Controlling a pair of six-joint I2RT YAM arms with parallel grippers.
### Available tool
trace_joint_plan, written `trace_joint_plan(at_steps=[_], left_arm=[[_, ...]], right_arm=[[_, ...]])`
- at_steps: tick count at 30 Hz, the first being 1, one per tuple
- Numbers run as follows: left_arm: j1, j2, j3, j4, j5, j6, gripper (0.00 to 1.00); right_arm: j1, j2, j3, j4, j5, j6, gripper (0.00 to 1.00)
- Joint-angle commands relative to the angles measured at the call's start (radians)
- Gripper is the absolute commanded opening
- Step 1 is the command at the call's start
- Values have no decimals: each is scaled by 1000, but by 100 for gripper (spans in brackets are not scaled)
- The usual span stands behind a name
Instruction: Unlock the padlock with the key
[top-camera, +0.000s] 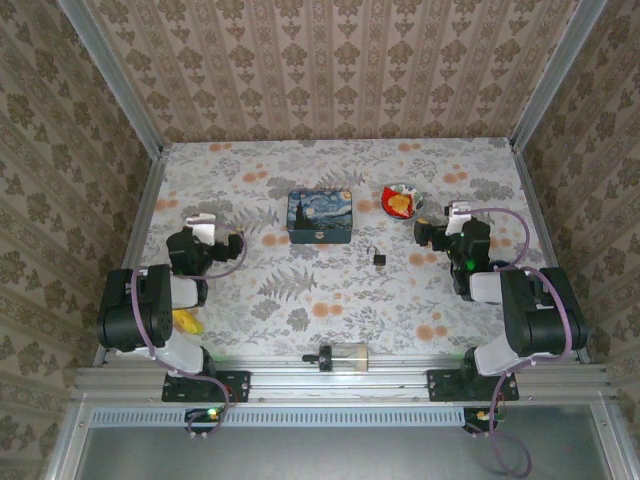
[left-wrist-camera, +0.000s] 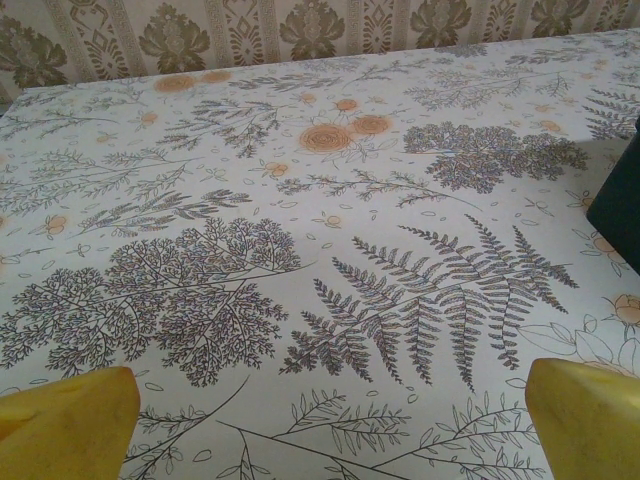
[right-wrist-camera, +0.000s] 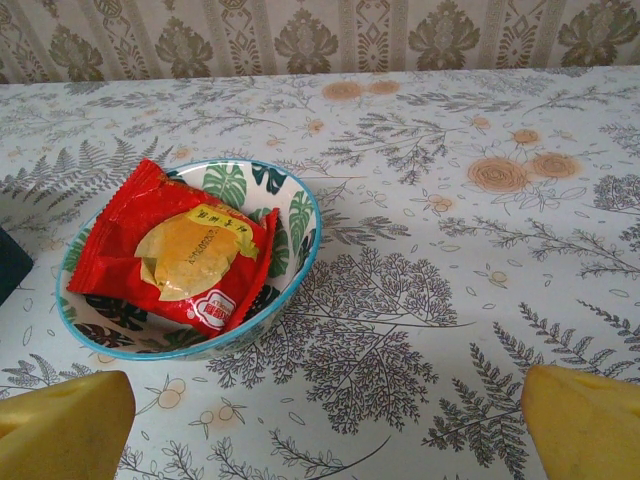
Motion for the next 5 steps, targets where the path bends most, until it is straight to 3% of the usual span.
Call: trace_joint_plan(at_steps=[1, 5], left_arm=[[-8, -9, 9, 5, -3, 23, 100], [-8, -9, 8, 5, -4, 23, 100]], right_arm=[[-2, 8, -3, -4, -14, -17, 100], [-2, 8, -3, -4, -14, -17, 100]])
